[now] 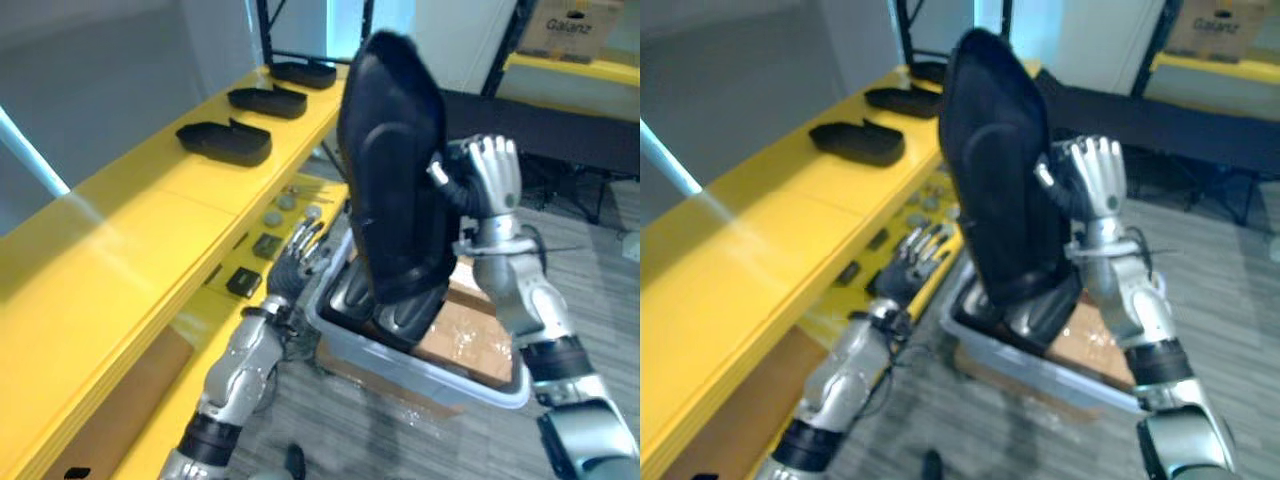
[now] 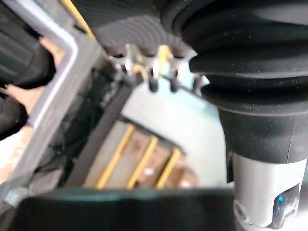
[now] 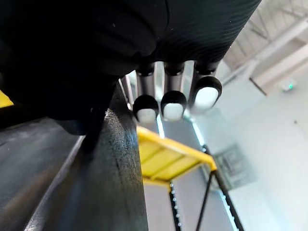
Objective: Walk over and take plastic housings, then place them on the shelf
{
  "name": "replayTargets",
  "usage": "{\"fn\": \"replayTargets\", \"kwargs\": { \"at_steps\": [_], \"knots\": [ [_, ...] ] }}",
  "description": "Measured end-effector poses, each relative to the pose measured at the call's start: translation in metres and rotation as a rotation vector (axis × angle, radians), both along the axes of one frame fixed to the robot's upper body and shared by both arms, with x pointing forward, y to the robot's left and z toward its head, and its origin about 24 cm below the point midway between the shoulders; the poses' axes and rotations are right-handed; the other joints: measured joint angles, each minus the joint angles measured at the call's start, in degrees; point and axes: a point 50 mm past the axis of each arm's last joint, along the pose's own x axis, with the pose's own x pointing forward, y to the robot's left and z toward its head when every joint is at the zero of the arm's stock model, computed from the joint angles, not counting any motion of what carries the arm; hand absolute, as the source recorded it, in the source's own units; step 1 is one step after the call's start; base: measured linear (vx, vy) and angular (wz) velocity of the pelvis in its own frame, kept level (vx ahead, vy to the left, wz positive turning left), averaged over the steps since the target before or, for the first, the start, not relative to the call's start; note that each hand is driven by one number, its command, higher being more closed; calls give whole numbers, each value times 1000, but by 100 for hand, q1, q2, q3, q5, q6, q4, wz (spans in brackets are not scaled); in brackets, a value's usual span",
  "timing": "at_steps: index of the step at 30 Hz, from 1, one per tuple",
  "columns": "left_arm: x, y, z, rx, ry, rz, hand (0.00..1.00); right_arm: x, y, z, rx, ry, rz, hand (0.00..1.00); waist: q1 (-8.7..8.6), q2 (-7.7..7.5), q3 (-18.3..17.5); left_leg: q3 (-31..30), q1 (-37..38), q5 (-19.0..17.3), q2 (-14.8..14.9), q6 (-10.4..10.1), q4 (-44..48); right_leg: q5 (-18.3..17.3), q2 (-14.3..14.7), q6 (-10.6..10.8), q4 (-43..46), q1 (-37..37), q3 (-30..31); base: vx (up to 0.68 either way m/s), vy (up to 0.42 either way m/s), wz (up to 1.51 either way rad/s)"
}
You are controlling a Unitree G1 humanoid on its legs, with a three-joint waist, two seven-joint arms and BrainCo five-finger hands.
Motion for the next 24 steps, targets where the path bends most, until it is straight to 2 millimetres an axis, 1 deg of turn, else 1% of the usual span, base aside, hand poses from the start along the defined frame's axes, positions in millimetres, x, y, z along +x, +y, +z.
{"fn": "replayTargets", "kwargs": {
  "at_steps": [1,3,4,8,9,11,18,19,21,24],
  "knots": [
    [0,-1,0,4,-2,-9,0,0,2,-2,-4,8,7,100,0,0,0,7,-3,8,0,5,-1,-3,-2,-6,0,-9,0,-37,26,-4],
    [-1,-5,-2,8,-5,-38,0,4,10,-13,14,59,27,100,-5,1,0,14,-10,39,3,11,-4,-2,-1,-19,1,-20,4,-39,25,-2],
    [-2,-6,-2,9,-5,-42,0,4,10,-15,15,66,28,100,-4,2,-1,12,-10,42,3,10,-4,-2,-1,-20,1,-20,4,-41,21,2],
    [-5,-17,-6,28,1,-93,0,8,27,-39,12,165,65,100,9,3,-2,-14,-27,60,15,15,-5,21,10,-44,-28,-22,4,-9,4,1],
    [-5,-19,-6,32,3,-102,0,8,29,-43,7,178,73,100,13,3,-2,-33,-42,59,18,14,-5,27,14,-45,-41,-22,3,-14,10,5],
    [-5,-25,-10,46,11,-134,0,9,38,-56,14,236,90,100,24,3,-2,-71,-117,70,30,0,-4,121,59,-62,-154,-23,-14,-8,5,4],
    [-5,-27,-17,78,26,-148,0,13,42,-75,79,304,55,100,111,0,-4,-84,-159,102,90,-30,0,215,167,-88,-336,13,-18,3,-2,0],
    [-5,-27,-19,105,25,-143,100,13,42,-79,86,319,51,100,122,0,-5,-106,-157,115,104,-48,0,243,190,-97,-363,39,-33,24,-10,5],
    [-6,-29,-22,142,27,-134,100,14,42,-84,98,332,45,100,173,1,-6,-113,-151,120,127,-57,0,279,203,-82,-422,80,-44,11,-2,2],
    [-5,-27,-24,216,8,-75,100,14,42,-86,138,340,44,100,195,2,-6,-135,-157,132,156,-74,2,280,240,-87,-432,84,-53,0,0,0]
  ]
}}
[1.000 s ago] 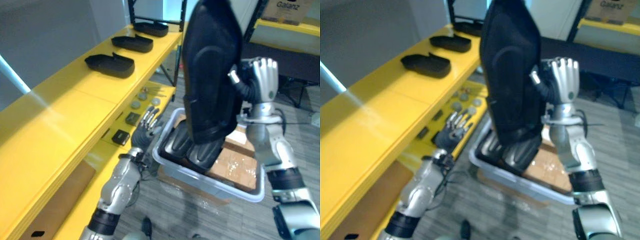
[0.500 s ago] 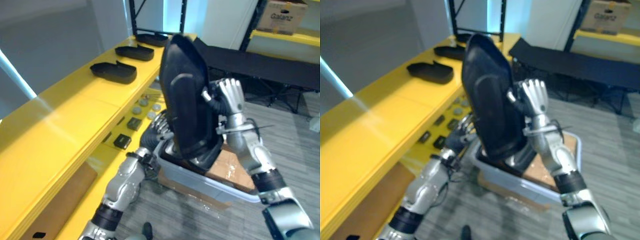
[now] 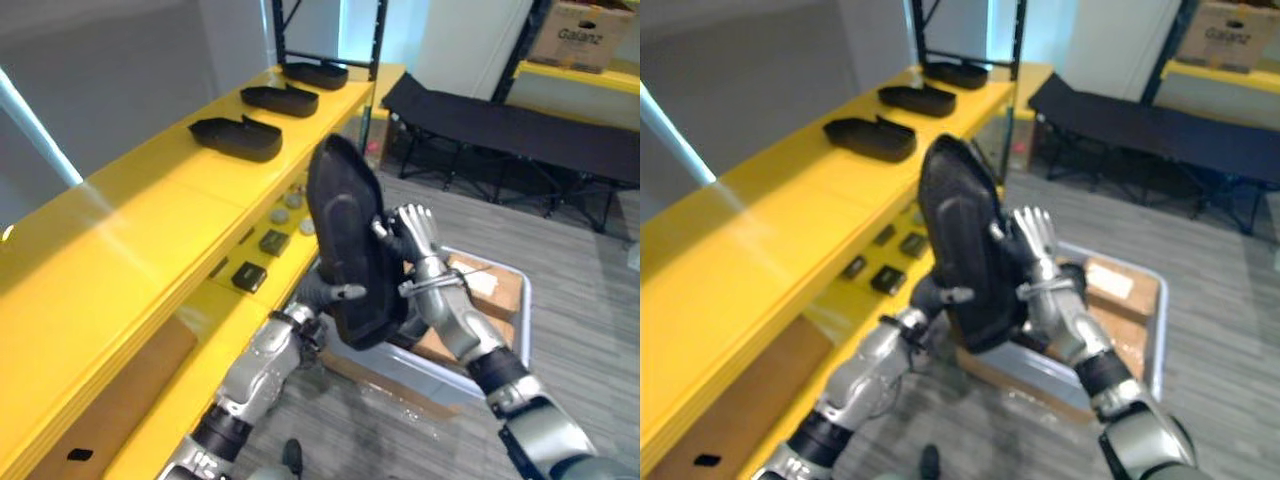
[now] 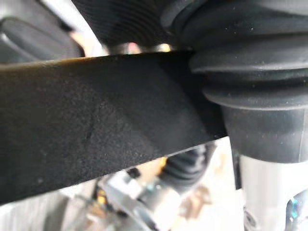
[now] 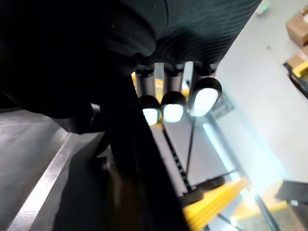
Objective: Walk over and take plastic housings, then place them on the shelf
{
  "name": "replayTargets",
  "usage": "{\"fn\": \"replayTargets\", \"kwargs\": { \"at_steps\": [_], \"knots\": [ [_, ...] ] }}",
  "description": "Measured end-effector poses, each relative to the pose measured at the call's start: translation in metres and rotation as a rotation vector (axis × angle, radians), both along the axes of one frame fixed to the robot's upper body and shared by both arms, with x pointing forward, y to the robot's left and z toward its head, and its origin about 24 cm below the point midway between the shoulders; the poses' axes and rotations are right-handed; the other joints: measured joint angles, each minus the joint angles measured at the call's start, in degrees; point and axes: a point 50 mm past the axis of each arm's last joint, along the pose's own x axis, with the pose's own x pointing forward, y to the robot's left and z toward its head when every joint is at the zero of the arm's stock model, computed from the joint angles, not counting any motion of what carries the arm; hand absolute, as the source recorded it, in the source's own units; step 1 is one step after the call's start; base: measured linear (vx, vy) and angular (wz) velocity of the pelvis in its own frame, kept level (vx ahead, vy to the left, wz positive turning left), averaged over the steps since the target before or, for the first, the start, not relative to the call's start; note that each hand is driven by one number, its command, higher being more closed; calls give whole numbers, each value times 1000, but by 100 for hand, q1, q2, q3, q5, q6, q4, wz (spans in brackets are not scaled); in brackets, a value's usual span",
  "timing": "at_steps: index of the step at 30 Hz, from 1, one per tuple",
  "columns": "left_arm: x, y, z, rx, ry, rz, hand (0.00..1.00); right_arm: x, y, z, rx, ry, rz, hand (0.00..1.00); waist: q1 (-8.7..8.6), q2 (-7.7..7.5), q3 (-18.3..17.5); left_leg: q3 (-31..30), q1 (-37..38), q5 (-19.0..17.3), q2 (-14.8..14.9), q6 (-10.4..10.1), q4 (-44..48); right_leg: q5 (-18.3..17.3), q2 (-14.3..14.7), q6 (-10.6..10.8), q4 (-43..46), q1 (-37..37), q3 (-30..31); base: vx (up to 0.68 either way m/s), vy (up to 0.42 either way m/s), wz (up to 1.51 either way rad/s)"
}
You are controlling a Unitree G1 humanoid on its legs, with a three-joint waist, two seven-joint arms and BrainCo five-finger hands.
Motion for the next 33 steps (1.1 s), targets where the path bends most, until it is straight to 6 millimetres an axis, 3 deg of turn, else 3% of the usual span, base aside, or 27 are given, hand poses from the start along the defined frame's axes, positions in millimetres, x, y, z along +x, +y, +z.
{"fn": "replayTargets", "kwargs": {
  "at_steps": [6,11,14,22,26,28,29,33],
  "knots": [
    [5,11,0,101,-67,128,100,5,13,13,36,-25,12,100,35,0,-4,-18,53,24,24,-31,2,33,75,-28,-68,77,-12,0,0,0],
    [6,21,24,51,-160,219,100,6,33,66,69,-76,56,100,116,45,-117,3,74,1,31,-61,-2,-17,73,-87,-58,77,-14,-2,6,0],
    [6,25,33,22,-187,258,100,4,39,85,94,-64,78,100,131,41,-121,10,99,-1,28,-64,-3,-19,62,-85,-35,76,-13,-11,37,0],
    [4,29,25,-77,-82,295,100,1,54,89,208,42,135,100,118,40,-122,35,128,-1,37,-65,-4,-25,55,-75,-2,68,21,1,14,-1],
    [2,29,22,-105,-48,328,100,-5,71,101,300,27,212,100,94,40,-122,44,128,-3,39,-65,-3,-19,57,-84,-15,64,29,8,4,0],
    [0,31,21,-103,-41,353,100,-9,74,97,333,5,244,100,96,42,-122,46,107,-4,40,-64,-3,-19,54,-85,-19,40,35,0,0,0],
    [-2,32,17,-89,-32,363,100,-13,71,87,368,3,249,0,101,41,-137,51,63,-3,41,-63,-2,-22,51,-89,-5,-8,41,0,0,0],
    [-16,37,-5,-12,14,393,100,-39,66,42,444,-64,260,0,60,48,-137,99,-35,0,33,-60,-2,-22,38,-91,21,-132,74,30,13,-5]
  ]
}}
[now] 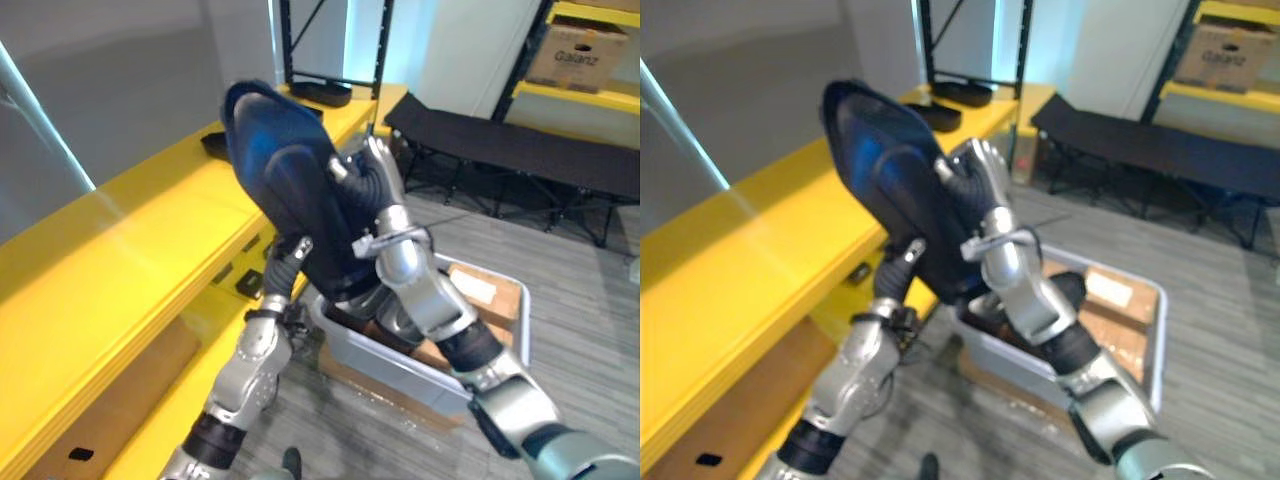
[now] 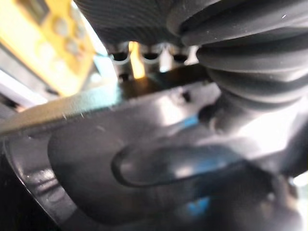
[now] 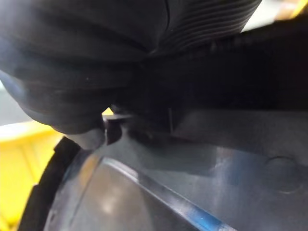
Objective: Walk over and take plastic housings, then place them on the shelf
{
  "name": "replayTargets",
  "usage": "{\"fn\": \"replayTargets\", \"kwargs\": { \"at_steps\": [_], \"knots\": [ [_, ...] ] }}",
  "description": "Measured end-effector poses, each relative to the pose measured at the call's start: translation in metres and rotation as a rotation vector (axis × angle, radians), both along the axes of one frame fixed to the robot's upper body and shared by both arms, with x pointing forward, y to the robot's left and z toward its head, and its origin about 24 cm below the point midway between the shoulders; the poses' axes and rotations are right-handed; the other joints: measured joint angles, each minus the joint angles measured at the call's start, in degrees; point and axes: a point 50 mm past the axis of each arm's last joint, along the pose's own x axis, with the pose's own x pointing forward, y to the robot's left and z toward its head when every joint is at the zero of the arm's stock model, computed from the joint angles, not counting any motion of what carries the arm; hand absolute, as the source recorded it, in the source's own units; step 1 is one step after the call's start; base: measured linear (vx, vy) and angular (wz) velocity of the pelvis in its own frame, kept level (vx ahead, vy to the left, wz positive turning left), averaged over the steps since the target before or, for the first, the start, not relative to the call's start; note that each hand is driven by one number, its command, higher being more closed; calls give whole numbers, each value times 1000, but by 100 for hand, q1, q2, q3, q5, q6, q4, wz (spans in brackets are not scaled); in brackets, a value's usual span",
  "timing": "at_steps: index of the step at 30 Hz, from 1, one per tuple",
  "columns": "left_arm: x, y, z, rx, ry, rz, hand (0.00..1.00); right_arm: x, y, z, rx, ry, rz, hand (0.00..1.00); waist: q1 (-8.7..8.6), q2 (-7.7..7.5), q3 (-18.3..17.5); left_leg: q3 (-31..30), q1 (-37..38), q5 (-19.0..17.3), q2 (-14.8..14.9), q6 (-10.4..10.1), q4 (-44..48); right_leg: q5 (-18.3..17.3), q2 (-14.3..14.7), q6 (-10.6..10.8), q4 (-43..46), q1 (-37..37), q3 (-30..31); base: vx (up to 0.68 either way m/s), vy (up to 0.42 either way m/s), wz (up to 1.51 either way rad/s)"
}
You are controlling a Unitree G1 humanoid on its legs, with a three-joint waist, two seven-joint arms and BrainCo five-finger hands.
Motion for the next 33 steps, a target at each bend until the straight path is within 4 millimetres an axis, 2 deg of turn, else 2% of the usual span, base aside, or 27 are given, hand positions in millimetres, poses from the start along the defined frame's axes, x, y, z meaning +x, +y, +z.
{"fn": "replayTargets", "kwargs": {
  "at_steps": [1,3,6,10,11,12,13,15,18,22,25,27,29,30,33],
  "knots": [
    [-1,1,-7,2,26,9,100,-6,-1,-7,20,-23,12,0,-36,0,0,6,8,5,-3,7,0,0,-3,0,1,1,1,34,14,-4],
    [1,7,-11,14,39,38,100,-14,3,-7,48,-80,66,0,-99,4,-2,31,45,13,5,18,0,-2,-1,-4,9,15,21,20,11,-10],
    [3,11,-5,18,-6,93,100,-26,19,-7,85,-129,179,0,-107,16,-11,82,101,1,28,4,-2,-16,8,-21,33,22,93,9,4,-9],
    [5,16,2,32,-56,185,100,-30,19,-8,245,-38,303,0,-97,44,-28,79,105,-4,25,-3,-3,-21,0,-25,60,21,90,0,0,0],
    [6,24,6,54,-78,264,100,-29,11,-7,402,77,421,0,-98,45,-30,78,108,-15,25,-15,-3,-24,-2,-28,80,22,88,-11,35,3],
    [5,33,9,63,-98,331,100,-29,1,-9,483,121,454,0,-99,44,-30,79,108,-16,24,-15,-3,-25,-4,-29,88,23,87,0,0,0],
    [4,38,12,62,-108,363,100,-29,-6,-10,521,135,465,0,-102,44,-30,81,108,-16,22,-15,-3,-25,-6,-29,88,23,87,0,0,0],
    [-5,57,20,83,-167,486,100,-31,-35,-12,666,151,467,0,-105,44,-30,89,115,-21,15,-10,-3,-25,-16,-28,86,28,89,1,16,0],
    [-18,79,26,135,-223,653,100,-42,-79,-10,793,77,405,0,-125,44,-31,122,140,-26,7,-3,-4,-32,-32,-19,61,28,111,4,26,-3],
    [-29,96,21,234,-220,811,100,-57,-108,1,880,-58,449,0,-190,41,-36,289,204,-64,18,16,-4,-34,-31,-15,17,24,269,13,15,-19],
    [-36,106,18,286,-209,906,100,-74,-136,11,951,-211,506,0,-317,23,-64,380,205,-94,25,17,-5,-34,-33,-14,-15,-2,341,21,10,-15],
    [-40,115,18,320,-208,957,100,-83,-153,8,996,-265,485,0,-405,-5,-87,425,206,-119,32,22,-5,-34,-26,-14,-22,-28,410,26,6,-16],
    [-45,124,18,332,-223,1014,100,-96,-175,-8,1036,-272,330,0,-431,-26,-101,533,206,-141,52,5,-5,-32,-26,-14,-12,-81,469,45,2,-20],
    [-47,125,18,330,-234,1021,100,-99,-178,-13,1045,-256,282,0,-436,-27,-102,560,207,-153,59,1,-5,-31,-24,-14,-13,-83,488,61,-1,-20],
    [-54,126,22,244,-311,1019,100,-108,-182,-67,1115,2,43,0,-539,-28,-134,596,195,-186,83,-21,-6,-29,-1,-17,8,-159,572,39,0,-10]
  ]
}}
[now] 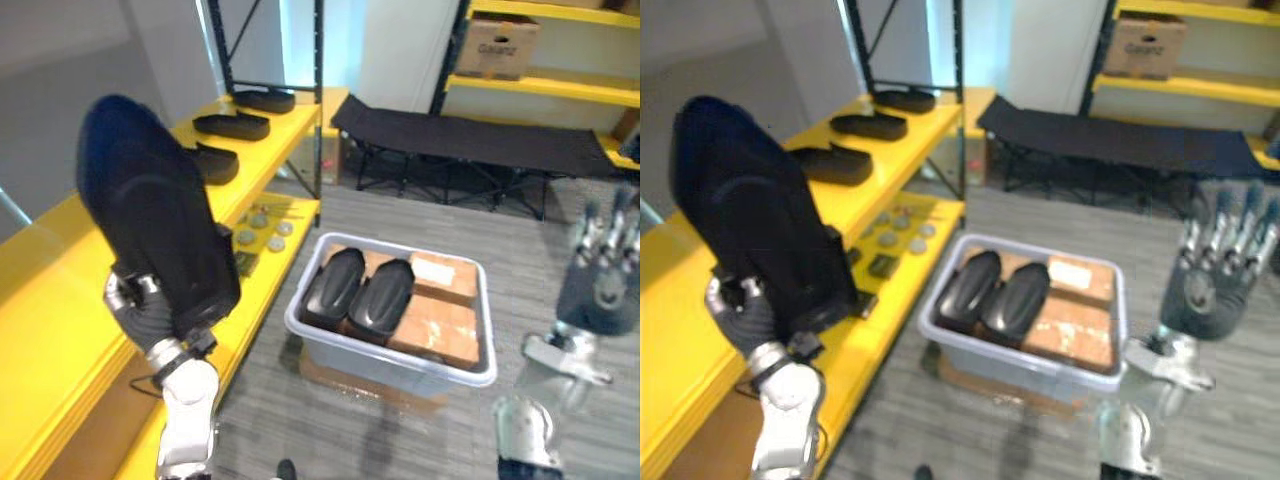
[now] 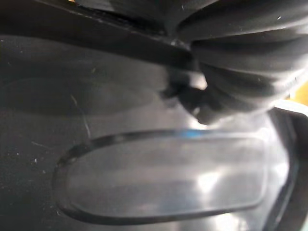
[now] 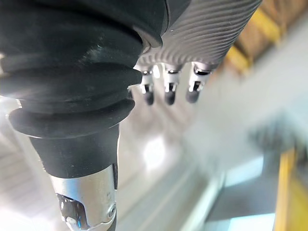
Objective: Walk over and take plastic housings, then place them on the shelf
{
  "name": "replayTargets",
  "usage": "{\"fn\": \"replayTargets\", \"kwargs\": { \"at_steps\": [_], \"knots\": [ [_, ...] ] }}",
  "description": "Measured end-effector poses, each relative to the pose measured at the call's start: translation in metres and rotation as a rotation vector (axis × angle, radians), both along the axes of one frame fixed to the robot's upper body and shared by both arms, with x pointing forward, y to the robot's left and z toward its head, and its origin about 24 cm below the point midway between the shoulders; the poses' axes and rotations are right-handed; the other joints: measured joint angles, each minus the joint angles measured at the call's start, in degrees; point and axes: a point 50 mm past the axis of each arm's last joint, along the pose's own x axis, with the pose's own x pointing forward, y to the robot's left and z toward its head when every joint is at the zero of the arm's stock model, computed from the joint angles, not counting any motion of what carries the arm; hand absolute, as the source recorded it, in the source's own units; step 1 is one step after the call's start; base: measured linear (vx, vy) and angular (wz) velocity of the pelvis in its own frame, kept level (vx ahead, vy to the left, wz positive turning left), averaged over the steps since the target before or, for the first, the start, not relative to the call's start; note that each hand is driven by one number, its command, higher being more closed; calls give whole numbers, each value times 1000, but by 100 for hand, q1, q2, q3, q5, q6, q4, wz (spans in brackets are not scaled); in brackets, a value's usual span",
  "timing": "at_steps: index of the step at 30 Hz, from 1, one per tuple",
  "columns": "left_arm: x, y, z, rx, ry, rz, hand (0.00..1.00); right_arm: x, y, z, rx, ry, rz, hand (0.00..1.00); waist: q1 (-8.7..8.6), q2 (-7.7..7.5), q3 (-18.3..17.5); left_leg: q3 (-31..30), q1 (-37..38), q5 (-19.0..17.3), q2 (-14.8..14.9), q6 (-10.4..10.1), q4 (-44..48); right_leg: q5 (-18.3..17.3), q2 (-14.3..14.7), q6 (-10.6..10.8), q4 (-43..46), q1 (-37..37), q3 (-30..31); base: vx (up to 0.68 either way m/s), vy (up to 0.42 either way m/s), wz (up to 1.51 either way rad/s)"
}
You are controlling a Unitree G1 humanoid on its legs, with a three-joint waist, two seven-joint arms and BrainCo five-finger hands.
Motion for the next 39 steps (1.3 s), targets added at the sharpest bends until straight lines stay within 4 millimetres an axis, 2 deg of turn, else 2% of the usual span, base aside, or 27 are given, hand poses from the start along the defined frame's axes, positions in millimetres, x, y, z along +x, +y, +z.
{"fn": "replayTargets", "kwargs": {
  "at_steps": [2,3,4,6,8,12,15,18,21,23,25,26,27,28,30,33,35,36,39],
  "knots": [
    [-4,-8,1,-29,-53,-49,100,-7,8,-52,106,259,62,0,-29,26,-33,63,0,-31,24,-33,0,0,19,0,12,-17,36,50,-5,-14],
    [-5,-11,1,-30,-59,-67,100,-13,9,-66,133,333,66,0,-31,40,-41,73,1,-38,27,-37,0,0,22,0,11,-18,43,63,-5,-7],
    [-5,-19,2,-27,-68,-118,100,-25,11,-92,175,475,50,0,-31,84,-56,76,-3,-48,28,-44,0,0,23,0,9,-17,43,44,3,-4],
    [-8,-23,1,-19,-74,-155,100,-43,9,-119,209,636,4,0,-51,181,-90,93,-3,-63,29,-46,1,-1,23,1,0,-17,50,50,12,-4],
    [-8,-23,1,-17,-75,-161,100,-53,5,-124,204,685,-38,0,-68,196,-99,93,0,-72,37,-58,1,-6,23,6,-1,-15,50,41,13,-2],
    [-11,-22,8,-32,-127,-165,100,-50,5,-121,137,707,-81,0,-139,181,-90,85,5,-77,75,-66,1,-20,37,1,-1,-14,43,9,4,0],
    [-13,-20,15,-21,-153,-156,100,-43,8,-117,90,703,-92,0,-135,116,-49,78,6,-77,76,-67,1,-44,38,32,0,-14,42,0,0,0],
    [-17,-14,19,-9,-173,-107,100,-27,16,-102,29,641,-57,0,-119,78,-26,69,3,-82,55,-63,1,-45,22,34,1,-14,42,0,22,0],
    [-25,-10,27,35,-195,-42,100,-7,30,-89,5,566,11,0,-24,60,-14,-44,-36,-84,22,-60,1,-58,6,53,0,5,-33,8,24,17],
    [-31,-5,35,67,-211,16,100,6,44,-82,-8,523,89,0,30,65,10,-348,-153,-51,-34,-79,2,-89,-32,88,-5,76,-360,16,18,73],
    [-37,4,39,107,-207,92,100,18,62,-77,-18,492,174,0,221,73,63,-719,-205,3,-120,-72,3,-135,-69,102,6,234,-781,48,25,102],
    [-45,13,39,125,-193,146,100,27,72,-73,-29,471,222,0,336,70,92,-925,-208,25,-173,-55,3,-181,-85,136,13,358,-990,63,13,87],
    [-50,19,40,137,-182,180,100,31,76,-71,-33,461,239,0,378,64,101,-1023,-210,43,-197,-32,4,-188,-90,153,18,403,-1103,58,9,85],
    [-61,30,39,159,-164,245,100,39,84,-69,-47,447,275,0,516,40,113,-1175,-209,57,-234,-16,5,-194,-93,172,38,498,-1260,77,12,79],
    [-76,45,39,169,-145,330,100,50,91,-63,-111,428,301,0,808,-17,155,-1415,-228,77,-306,0,9,-220,-94,169,36,614,-1492,50,24,70],
    [-93,56,36,70,-205,367,100,66,97,-48,-157,380,309,0,1052,-58,177,-1634,-250,96,-374,22,16,-259,-127,109,83,714,-1595,18,55,45],
    [-97,58,37,37,-251,352,100,75,102,-39,-156,346,308,0,1127,-77,189,-1629,-205,95,-387,22,33,-279,-163,89,129,742,-1589,-5,73,5],
    [-97,58,38,24,-276,327,100,79,106,-33,-158,315,310,0,1123,-81,191,-1603,-173,76,-395,22,8,-364,-187,21,203,738,-1563,-27,59,-7],
    [-97,57,40,26,-292,293,100,82,117,-28,-163,289,357,0,1115,-117,232,-1441,-89,13,-368,49,9,-524,-206,28,320,688,-1381,-48,20,-27]
  ]
}}
